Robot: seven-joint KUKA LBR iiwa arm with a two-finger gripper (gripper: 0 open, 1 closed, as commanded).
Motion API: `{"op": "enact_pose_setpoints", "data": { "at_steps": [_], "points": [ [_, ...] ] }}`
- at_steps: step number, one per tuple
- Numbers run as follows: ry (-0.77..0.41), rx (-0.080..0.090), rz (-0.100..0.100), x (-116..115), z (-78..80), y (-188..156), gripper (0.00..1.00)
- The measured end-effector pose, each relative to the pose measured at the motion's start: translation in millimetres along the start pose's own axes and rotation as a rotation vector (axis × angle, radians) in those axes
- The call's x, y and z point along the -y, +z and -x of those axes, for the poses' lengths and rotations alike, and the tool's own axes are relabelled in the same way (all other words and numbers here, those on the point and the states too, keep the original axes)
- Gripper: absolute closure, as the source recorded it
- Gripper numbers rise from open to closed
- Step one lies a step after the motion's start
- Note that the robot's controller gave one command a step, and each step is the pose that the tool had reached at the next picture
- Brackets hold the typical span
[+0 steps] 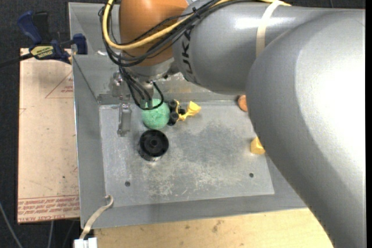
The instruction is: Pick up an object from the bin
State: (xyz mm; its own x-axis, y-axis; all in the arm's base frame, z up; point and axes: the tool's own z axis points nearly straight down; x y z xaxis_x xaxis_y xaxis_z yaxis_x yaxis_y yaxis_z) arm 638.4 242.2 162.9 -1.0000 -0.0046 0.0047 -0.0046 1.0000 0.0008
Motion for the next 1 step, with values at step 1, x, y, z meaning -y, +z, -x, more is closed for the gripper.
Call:
{"op": "enact_pose_setpoints", "data": {
  "at_steps": [1],
  "points": [
    [0.004,0.006,0.001,1.1,1.5,-5.5,0.0]
  ]
}}
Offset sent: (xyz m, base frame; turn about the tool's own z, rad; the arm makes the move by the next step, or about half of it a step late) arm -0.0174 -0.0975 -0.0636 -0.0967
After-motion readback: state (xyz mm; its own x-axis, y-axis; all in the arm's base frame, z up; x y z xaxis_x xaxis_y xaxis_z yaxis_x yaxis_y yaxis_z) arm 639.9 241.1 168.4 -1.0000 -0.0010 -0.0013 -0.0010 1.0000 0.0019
